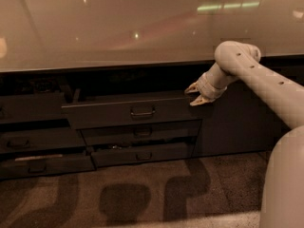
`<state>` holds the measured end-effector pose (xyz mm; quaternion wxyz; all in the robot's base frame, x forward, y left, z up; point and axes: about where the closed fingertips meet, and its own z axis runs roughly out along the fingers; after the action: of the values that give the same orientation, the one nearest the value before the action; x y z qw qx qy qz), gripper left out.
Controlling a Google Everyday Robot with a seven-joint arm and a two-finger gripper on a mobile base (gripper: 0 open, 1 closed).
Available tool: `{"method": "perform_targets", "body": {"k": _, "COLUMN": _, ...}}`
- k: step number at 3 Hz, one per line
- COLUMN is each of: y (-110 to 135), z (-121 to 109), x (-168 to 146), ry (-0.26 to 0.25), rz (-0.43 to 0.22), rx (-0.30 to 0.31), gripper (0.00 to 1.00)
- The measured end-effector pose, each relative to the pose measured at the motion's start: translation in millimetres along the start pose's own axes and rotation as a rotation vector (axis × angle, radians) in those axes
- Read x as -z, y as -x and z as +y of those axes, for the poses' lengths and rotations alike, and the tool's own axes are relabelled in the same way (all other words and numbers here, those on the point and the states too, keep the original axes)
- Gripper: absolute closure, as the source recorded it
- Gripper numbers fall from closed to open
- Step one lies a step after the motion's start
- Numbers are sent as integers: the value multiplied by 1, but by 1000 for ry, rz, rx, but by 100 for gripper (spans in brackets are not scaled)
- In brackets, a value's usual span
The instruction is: Open top drawer
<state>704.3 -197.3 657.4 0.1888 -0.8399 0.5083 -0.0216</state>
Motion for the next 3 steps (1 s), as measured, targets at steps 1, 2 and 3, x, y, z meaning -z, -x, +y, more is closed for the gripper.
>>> {"method": "perform_targets", "body": {"k": 1, "y": 2, "z": 4, "x": 0, "ry": 1, "rz": -2, "rx": 2, "gripper": 100}}
{"method": "perform_targets", "body": {"k": 2, "y": 7, "z": 14, "x": -1, "ry": 2, "rz": -6, "rx": 7, "gripper": 100}}
{"method": "perform_targets", "body": {"k": 3, "y": 8, "z": 14, "x": 1, "ry": 2, "rz": -6, "rx": 7, "gripper": 100}}
